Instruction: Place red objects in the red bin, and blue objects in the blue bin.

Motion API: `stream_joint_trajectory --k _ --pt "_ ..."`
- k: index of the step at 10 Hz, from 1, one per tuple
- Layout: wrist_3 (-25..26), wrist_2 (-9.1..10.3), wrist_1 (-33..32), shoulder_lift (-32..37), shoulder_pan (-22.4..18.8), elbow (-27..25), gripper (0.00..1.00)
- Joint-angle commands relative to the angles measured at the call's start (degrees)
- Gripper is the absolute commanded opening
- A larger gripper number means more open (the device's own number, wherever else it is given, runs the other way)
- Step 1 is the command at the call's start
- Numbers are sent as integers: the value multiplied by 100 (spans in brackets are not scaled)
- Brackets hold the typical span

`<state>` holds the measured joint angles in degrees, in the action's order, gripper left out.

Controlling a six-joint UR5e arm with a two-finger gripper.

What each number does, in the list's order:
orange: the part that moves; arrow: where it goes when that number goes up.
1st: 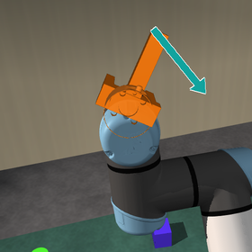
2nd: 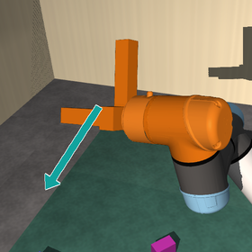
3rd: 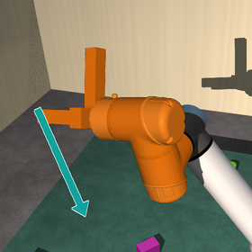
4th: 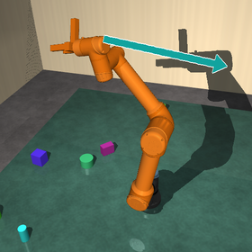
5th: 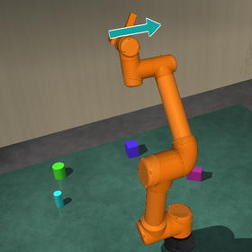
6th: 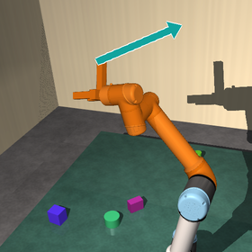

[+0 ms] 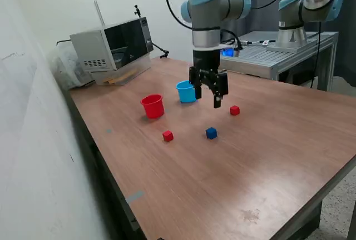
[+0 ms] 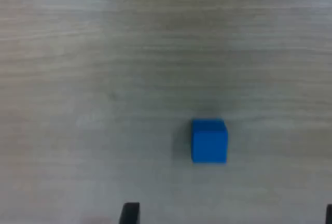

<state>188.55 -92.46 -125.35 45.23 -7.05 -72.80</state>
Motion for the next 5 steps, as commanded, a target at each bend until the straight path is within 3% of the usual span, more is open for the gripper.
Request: stream_joint_trajectory --k 1,5 --pt "147 0 -139 -365 -102 -6 100" --pt "147 17 -227 -585 -288 108 100"
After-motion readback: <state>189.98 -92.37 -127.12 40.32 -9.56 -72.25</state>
